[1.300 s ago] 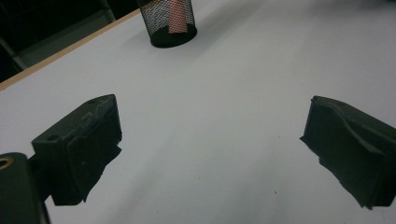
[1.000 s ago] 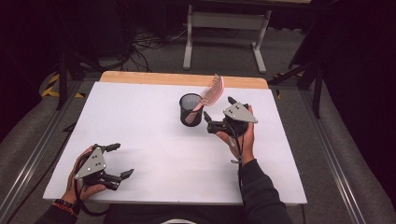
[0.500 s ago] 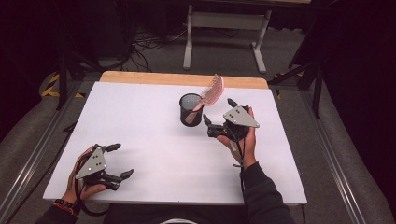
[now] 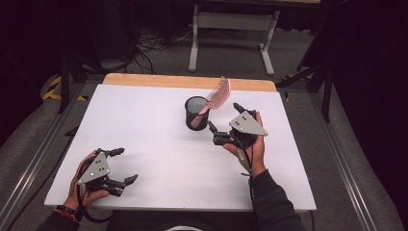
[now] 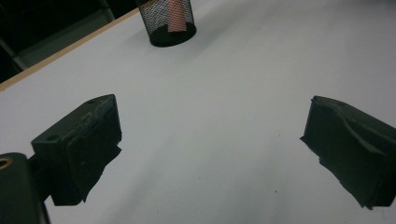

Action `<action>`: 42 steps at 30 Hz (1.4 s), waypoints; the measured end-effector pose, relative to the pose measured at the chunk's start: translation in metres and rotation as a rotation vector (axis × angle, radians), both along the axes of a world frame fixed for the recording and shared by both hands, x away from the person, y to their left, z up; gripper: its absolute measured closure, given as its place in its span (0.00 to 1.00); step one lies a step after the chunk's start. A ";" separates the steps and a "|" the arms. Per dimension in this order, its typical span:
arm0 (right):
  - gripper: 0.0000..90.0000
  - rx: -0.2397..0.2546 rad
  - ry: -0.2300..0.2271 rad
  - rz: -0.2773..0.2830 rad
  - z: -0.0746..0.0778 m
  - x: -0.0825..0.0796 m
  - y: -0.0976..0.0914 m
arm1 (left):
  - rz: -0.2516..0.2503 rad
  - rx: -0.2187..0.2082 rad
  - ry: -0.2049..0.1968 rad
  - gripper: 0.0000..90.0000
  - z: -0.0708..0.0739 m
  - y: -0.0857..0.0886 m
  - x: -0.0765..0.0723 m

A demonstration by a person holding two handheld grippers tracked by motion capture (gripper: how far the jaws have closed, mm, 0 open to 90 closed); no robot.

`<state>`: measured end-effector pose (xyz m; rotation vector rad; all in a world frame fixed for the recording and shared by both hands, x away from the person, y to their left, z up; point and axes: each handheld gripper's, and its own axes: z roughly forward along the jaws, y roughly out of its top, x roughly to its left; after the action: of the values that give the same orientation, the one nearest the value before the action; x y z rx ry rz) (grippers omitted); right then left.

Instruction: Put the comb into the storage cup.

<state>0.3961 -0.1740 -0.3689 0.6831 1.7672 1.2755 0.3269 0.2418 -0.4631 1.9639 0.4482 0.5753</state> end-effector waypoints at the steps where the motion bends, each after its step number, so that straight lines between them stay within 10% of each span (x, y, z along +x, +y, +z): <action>1: 0.05 0.004 0.001 0.005 0.000 -0.001 0.000 | -0.001 0.001 0.000 0.06 0.000 0.000 0.000; 42: 0.06 -0.078 -0.016 0.059 -0.002 -0.023 0.002 | -0.006 0.012 0.003 0.06 -0.001 -0.001 0.000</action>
<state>0.3726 -0.1725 -0.3708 0.5793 1.8264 1.2412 0.3266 0.2404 -0.4637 1.9769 0.4417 0.5718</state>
